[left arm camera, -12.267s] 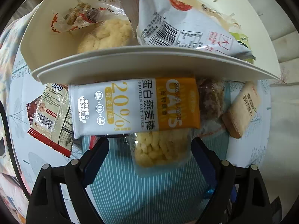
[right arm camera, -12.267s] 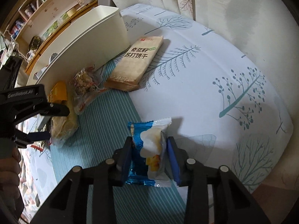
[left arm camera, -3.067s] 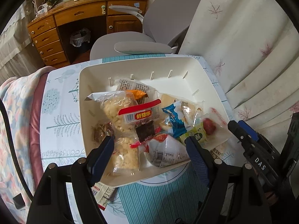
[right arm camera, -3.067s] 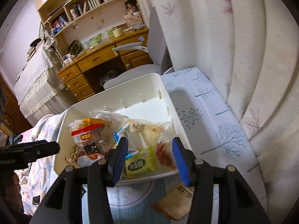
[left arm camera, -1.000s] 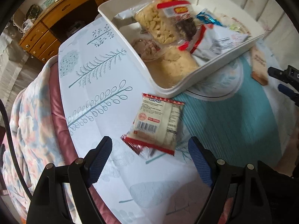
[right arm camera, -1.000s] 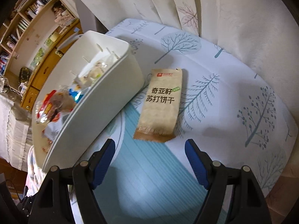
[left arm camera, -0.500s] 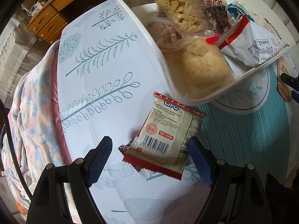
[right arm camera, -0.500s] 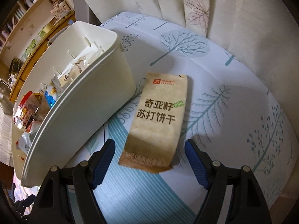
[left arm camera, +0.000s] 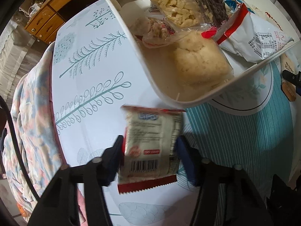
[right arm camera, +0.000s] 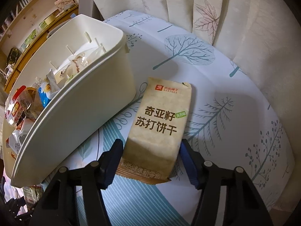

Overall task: Organize snacks
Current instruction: 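Grasp the LIPO biscuit packet with the left tool while the right tool reaches the brown cracker bag, then lift the LIPO packet with the left tool while the right tool grasps the brown cracker bag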

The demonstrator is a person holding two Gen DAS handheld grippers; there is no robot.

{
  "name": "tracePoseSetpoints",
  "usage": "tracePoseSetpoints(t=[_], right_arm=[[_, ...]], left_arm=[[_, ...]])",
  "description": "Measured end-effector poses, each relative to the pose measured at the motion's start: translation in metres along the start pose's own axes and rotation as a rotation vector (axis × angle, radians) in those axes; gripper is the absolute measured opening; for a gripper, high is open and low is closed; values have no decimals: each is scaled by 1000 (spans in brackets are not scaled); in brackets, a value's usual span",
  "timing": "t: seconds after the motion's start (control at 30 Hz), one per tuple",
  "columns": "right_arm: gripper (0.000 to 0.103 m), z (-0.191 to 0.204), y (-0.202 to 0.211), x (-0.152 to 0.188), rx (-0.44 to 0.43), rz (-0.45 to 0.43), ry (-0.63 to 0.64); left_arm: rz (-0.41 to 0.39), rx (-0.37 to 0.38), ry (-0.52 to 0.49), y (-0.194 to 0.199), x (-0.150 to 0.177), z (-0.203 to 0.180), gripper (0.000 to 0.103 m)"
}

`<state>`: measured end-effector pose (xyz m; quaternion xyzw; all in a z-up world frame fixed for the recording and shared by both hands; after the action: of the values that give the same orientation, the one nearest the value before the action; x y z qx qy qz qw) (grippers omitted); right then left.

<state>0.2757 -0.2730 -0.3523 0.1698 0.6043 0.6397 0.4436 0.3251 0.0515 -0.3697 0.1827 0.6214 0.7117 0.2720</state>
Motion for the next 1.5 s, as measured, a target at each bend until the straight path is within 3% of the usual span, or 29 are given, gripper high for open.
tracePoseSetpoints(t=[0.1,0.4,0.43,0.47,0.53,0.67,0.93,1.07,1.2,1.33,1.5], right_arm=[[59,2,0,0,-5,12,3],[58,-8,6,14,-6,77,-56],[52,-9,8,16,-9,82,-64],[36,-11,12,17,-21,75,-79],[24,-12,19,16,-49,72,-91],[16,-19,28,24,-69,98,-125],[18,-17,39,32,-102,70,-173],[41,-8,35,32,-103,82,-177],[43,1,28,30,-75,80,-145],[55,6,20,29,-20,75,-112],[59,8,13,25,36,54,-84]], left_arm=[[-4,5,-12,2,1,-1,45],[32,-4,-35,14,20,-3,43],[31,-2,-33,17,22,-3,43],[27,0,-31,20,25,-3,43],[19,1,-32,29,30,-3,43],[4,16,-33,46,41,-2,43],[-65,38,-29,75,57,6,43],[-100,52,-12,85,60,10,42],[-137,73,8,90,59,17,42],[-174,90,19,97,57,20,42],[-240,119,37,107,53,26,42]])
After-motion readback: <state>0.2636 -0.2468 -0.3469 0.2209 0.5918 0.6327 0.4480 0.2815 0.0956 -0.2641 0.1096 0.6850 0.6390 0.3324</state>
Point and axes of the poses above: each gripper's, at about its wrist camera, not at the fingertips, and y roughly against the way its jaws point, z to its left, x to its underside, the point moved 9 cm from there along -y, roughly the way its jaws point, and after that the axes turned 15 degrees about -y, right-handed, at the moved point
